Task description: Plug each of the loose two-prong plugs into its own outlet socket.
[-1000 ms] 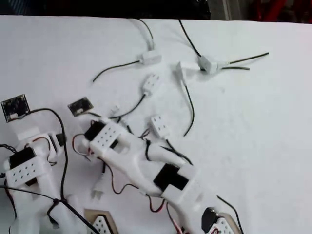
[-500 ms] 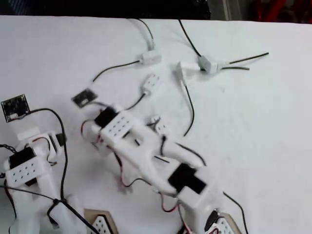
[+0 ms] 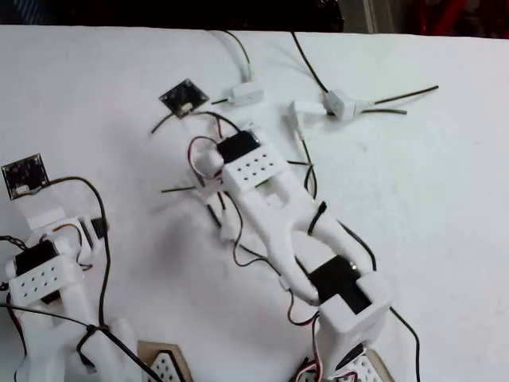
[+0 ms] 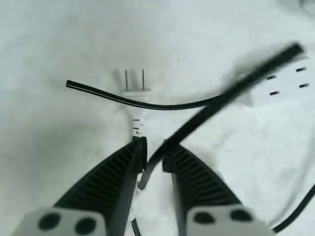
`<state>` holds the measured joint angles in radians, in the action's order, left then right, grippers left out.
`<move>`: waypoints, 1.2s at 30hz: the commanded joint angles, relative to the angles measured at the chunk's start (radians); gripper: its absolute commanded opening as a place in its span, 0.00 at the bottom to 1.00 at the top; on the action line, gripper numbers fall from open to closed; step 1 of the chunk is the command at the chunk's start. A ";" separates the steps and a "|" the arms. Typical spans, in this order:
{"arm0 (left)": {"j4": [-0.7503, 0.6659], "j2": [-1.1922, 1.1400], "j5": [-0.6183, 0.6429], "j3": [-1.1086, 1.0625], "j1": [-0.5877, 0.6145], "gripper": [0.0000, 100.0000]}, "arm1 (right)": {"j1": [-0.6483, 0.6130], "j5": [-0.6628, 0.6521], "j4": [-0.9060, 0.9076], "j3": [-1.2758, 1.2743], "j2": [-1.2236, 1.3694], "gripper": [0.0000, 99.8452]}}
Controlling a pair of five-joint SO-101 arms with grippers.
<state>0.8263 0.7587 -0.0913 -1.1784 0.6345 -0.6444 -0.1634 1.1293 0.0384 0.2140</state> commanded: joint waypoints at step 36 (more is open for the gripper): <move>-0.020 0.028 0.005 0.058 -0.019 0.29 | -0.074 0.152 0.133 -0.074 0.182 0.14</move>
<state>0.8263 0.7587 -0.0913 -1.1784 0.6314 -0.7242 -0.0222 1.2750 -0.0399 0.3936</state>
